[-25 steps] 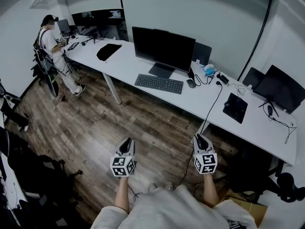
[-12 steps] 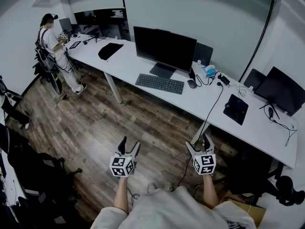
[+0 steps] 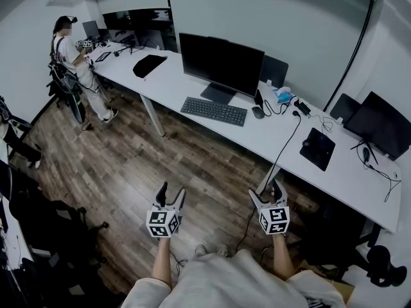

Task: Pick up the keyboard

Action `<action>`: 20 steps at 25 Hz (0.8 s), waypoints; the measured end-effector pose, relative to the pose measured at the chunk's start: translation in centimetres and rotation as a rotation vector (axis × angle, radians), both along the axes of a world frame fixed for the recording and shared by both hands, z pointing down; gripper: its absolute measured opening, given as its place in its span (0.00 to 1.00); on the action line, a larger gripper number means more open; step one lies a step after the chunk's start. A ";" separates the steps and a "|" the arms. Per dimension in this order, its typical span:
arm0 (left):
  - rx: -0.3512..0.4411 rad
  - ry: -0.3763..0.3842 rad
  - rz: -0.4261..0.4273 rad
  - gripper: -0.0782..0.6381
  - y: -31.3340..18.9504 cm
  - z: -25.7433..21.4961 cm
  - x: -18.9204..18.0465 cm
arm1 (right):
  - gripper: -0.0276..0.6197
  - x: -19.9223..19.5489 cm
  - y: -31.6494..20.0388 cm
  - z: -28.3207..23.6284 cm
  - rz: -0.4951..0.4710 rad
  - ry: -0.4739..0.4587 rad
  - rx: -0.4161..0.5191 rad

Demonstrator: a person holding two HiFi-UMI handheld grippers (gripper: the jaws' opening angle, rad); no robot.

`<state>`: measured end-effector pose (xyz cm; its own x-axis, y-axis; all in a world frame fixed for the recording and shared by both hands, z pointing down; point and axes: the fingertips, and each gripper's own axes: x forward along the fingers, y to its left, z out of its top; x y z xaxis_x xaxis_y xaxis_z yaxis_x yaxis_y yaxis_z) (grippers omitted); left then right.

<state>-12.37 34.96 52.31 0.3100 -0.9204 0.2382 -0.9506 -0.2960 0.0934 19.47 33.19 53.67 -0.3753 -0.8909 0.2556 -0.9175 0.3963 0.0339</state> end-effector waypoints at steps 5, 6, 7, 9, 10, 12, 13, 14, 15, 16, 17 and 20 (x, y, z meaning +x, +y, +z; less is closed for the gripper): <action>0.006 -0.002 -0.020 0.51 -0.7 0.1 1.2 | 0.67 1.2 -1.1 0.2 -0.016 0.004 0.009; 0.007 -0.002 -0.022 0.51 -0.7 0.2 1.4 | 0.67 1.3 -1.3 0.3 -0.018 0.004 0.009; 0.005 -0.002 -0.024 0.51 -0.8 0.3 1.5 | 0.67 1.4 -1.5 0.4 -0.019 0.004 0.008; 0.001 0.001 -0.027 0.51 -1.0 0.6 1.6 | 0.67 1.5 -1.9 0.6 -0.021 0.003 0.006; -0.001 0.003 -0.030 0.51 -1.2 0.7 1.5 | 0.67 1.5 -2.1 0.8 -0.022 0.002 0.004; -0.002 0.003 -0.034 0.51 -1.8 0.8 1.3 | 0.66 1.4 -2.8 1.0 -0.025 0.002 0.001; -0.001 0.001 -0.035 0.51 -2.1 0.9 1.3 | 0.66 1.3 -3.1 1.1 -0.026 0.002 0.000; -0.001 0.001 -0.035 0.51 -2.5 1.0 1.2 | 0.66 1.2 -3.5 1.3 -0.027 0.002 -0.002; -0.001 0.001 -0.036 0.51 -2.9 1.1 1.1 | 0.66 1.1 -3.9 1.4 -0.028 0.004 -0.003; -0.001 0.002 -0.037 0.51 -3.4 1.2 1.0 | 0.66 1.0 -4.3 1.5 -0.030 0.005 -0.004; -0.001 0.002 -0.036 0.51 -3.9 1.2 0.9 | 0.66 0.9 -4.7 1.6 -0.030 0.006 -0.004; 0.001 0.003 -0.029 0.51 -6.0 1.4 0.7 | 0.66 0.7 -6.5 1.7 -0.022 0.007 -0.004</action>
